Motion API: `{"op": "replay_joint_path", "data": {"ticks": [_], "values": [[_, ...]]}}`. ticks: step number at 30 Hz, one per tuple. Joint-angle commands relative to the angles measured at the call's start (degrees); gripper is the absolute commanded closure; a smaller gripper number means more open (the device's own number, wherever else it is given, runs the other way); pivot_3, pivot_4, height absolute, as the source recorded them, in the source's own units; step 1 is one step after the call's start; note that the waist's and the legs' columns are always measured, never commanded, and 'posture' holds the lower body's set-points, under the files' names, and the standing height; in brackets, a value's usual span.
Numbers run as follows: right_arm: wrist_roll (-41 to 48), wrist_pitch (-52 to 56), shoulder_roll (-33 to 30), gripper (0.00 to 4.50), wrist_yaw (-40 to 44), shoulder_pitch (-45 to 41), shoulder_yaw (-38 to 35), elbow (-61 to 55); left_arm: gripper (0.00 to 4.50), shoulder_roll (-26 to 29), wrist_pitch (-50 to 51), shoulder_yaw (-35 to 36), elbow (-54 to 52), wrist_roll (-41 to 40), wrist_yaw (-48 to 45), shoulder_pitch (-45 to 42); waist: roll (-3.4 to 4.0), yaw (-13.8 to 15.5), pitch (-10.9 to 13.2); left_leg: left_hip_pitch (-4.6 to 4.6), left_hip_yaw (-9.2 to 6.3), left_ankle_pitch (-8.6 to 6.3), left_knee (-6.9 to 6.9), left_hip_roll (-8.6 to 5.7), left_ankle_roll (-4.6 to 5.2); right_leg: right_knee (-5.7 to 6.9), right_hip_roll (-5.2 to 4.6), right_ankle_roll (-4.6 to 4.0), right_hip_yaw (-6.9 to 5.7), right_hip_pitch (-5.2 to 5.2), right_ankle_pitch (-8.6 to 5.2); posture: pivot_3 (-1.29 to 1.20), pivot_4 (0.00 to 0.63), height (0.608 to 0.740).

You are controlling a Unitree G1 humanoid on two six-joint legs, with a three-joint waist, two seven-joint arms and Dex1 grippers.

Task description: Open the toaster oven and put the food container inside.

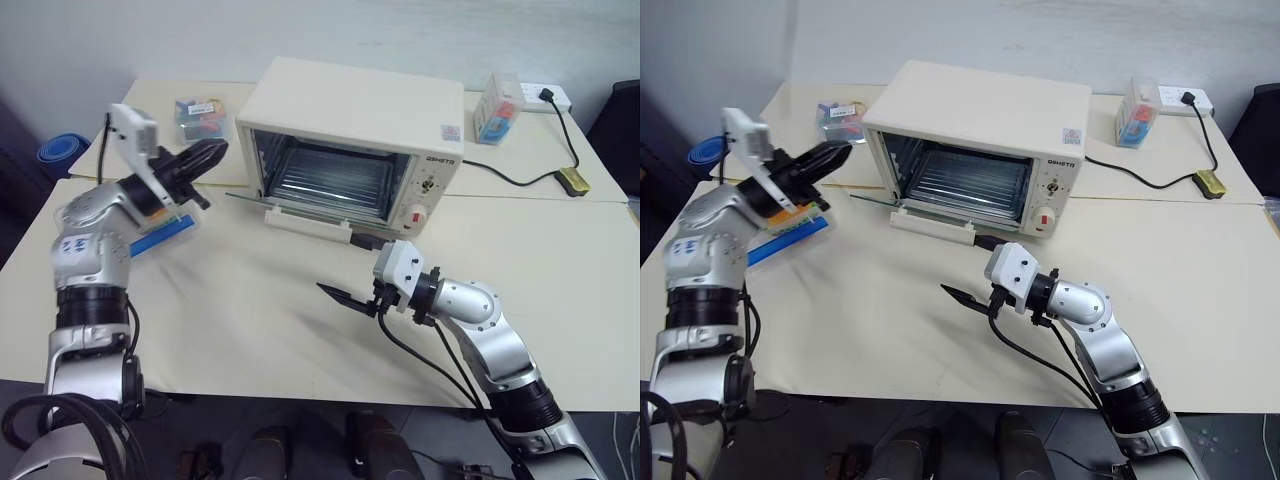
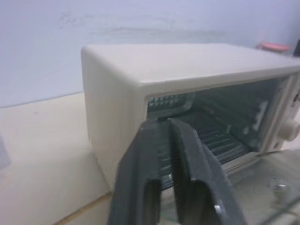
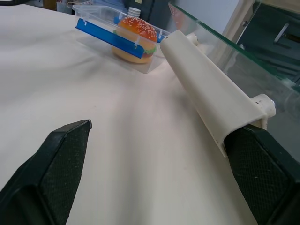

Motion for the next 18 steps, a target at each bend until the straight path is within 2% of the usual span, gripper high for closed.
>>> {"op": "replay_joint_path", "data": {"ticks": [1, 5, 8, 13, 18], "values": [[0.0, -3.4, -0.2, 0.00, 0.4, 2.0, -0.8, -1.4, 4.36, 0.1, -6.1, -4.2, 4.8, 5.1, -5.7, -2.3, 0.00, 0.0, 0.0, -0.03, 0.02, 0.00, -0.01, 0.02, 0.00, 0.08, 0.02, 0.00, 0.02, -0.03, 0.00, 0.00, 0.150, 0.740], [0.5, -6.1, -2.6, 0.00, 0.1, 10.3, -4.1, -2.6, 4.36, 2.5, -9.9, -9.7, 4.7, 10.6, -12.1, -0.3, -0.01, 0.4, 0.0, -0.14, 0.06, -0.02, -0.01, 0.02, 0.03, 0.00, -0.03, 0.02, -0.04, -0.08, -0.01, 0.00, 0.150, 0.740], [2.2, -7.7, -4.5, 0.00, -0.3, 17.7, -8.3, -4.1, 4.36, 2.9, -6.9, -10.7, 0.5, 10.6, -13.1, 2.3, -0.01, 0.5, 0.0, -0.19, 0.12, -0.07, 0.00, -0.03, 0.12, -0.06, -0.12, 0.06, -0.06, -0.08, -0.03, 0.00, 0.150, 0.740], [5.9, -11.0, -6.6, 0.00, -0.3, 26.1, -17.2, -3.8, 4.36, 0.3, -3.1, -10.0, -3.2, 12.5, -5.3, 7.8, -0.02, 0.6, 0.0, -0.16, 0.16, -0.27, 0.20, -0.06, 0.49, -0.06, -0.17, 0.12, 0.02, 0.02, -0.01, 0.00, 0.150, 0.740], [11.2, -10.4, -6.4, 0.00, 0.3, 23.9, -21.4, -3.4, 4.36, -2.9, 0.6, -8.8, -7.2, 12.3, 0.9, 11.7, -0.05, 0.2, 0.0, 0.41, 0.16, -0.23, 0.17, -0.02, 0.48, 0.09, -0.11, 0.11, 0.16, 0.38, 0.03, 0.00, 0.150, 0.740]]}}
